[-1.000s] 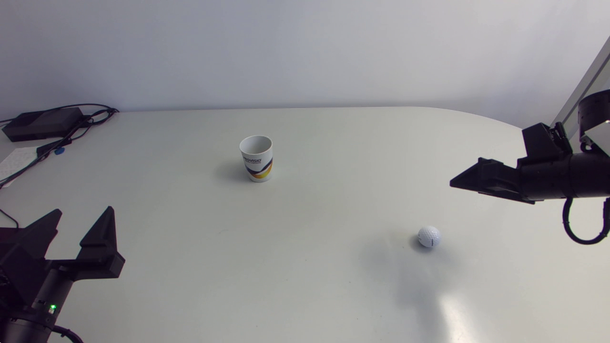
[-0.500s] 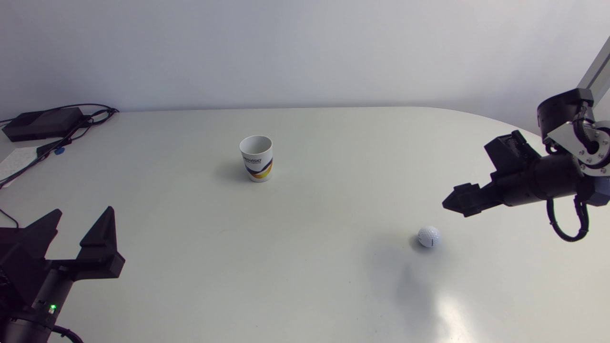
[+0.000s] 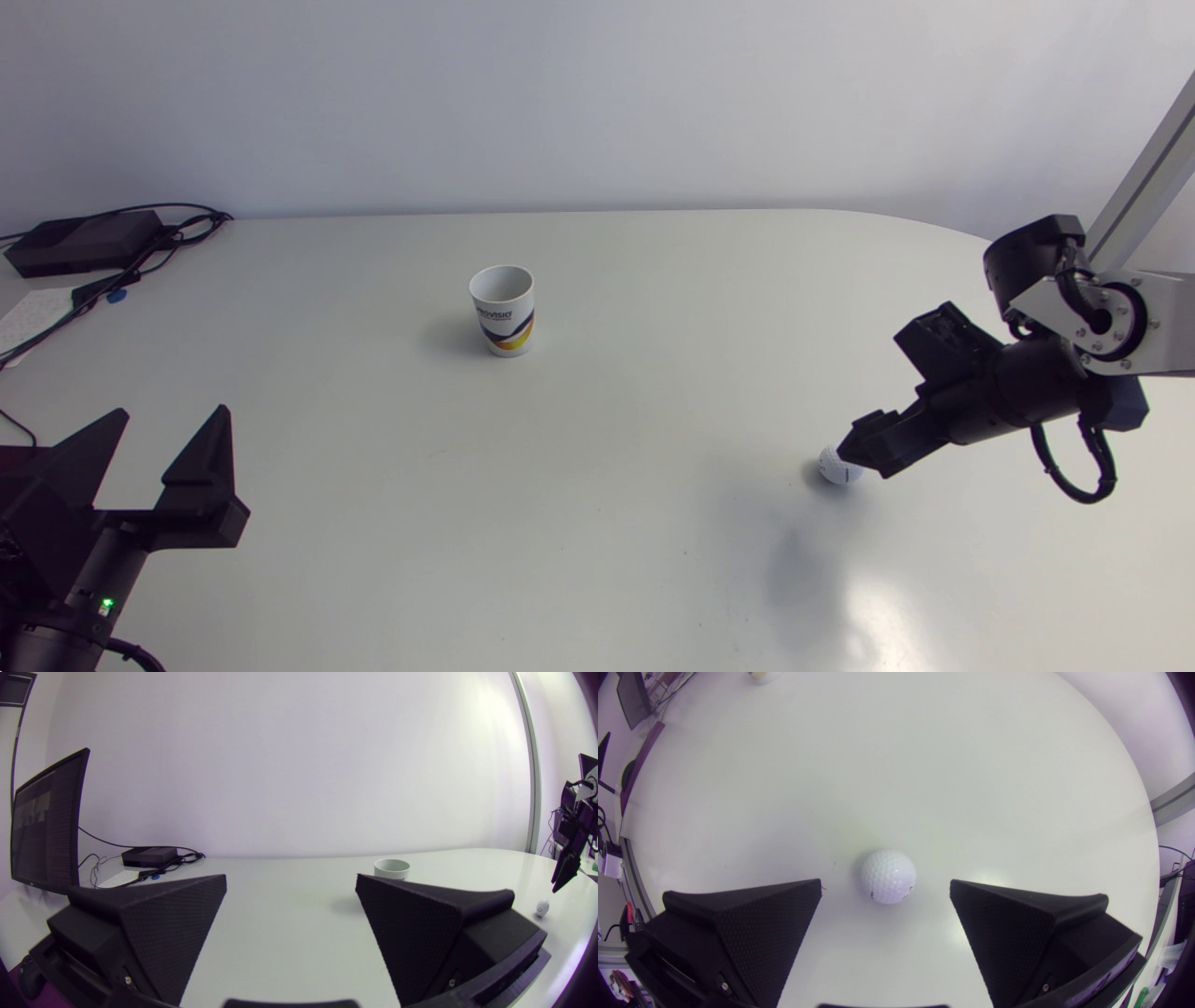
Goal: Pick up the white golf ball from the table and place it into the cup.
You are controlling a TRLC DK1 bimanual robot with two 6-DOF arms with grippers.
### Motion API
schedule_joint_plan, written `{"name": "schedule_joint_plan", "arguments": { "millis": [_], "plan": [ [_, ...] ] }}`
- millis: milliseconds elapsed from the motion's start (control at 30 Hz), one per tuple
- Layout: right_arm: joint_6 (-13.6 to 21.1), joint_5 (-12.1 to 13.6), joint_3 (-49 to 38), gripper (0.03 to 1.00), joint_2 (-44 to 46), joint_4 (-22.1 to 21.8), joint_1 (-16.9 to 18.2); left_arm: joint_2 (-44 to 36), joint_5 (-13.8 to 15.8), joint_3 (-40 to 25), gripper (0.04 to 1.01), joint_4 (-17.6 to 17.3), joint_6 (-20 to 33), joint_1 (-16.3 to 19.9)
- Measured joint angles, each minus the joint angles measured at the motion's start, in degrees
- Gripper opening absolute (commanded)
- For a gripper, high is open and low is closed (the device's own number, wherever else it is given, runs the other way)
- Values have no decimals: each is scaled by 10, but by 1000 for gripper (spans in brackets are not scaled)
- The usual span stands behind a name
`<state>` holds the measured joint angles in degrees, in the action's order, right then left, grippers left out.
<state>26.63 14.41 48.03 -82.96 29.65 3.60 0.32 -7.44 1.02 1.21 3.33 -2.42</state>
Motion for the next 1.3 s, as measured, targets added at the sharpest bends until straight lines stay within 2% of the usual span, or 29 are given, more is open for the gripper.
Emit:
{"name": "schedule_joint_plan", "arguments": {
  "millis": [500,867,1233,1300],
  "plan": [
    [0,-25,-16,969,-64,-52,-22,0,0,0,990,-4,0,-9],
    [0,-28,-16,964,-101,-73,-29,0,0,0,992,-4,0,-10],
    [-5,-45,-15,931,-108,-91,-44,0,0,0,992,-4,0,-10],
    [-9,-46,-15,890,-112,-91,-44,0,0,0,992,-4,0,-10]
  ]
}}
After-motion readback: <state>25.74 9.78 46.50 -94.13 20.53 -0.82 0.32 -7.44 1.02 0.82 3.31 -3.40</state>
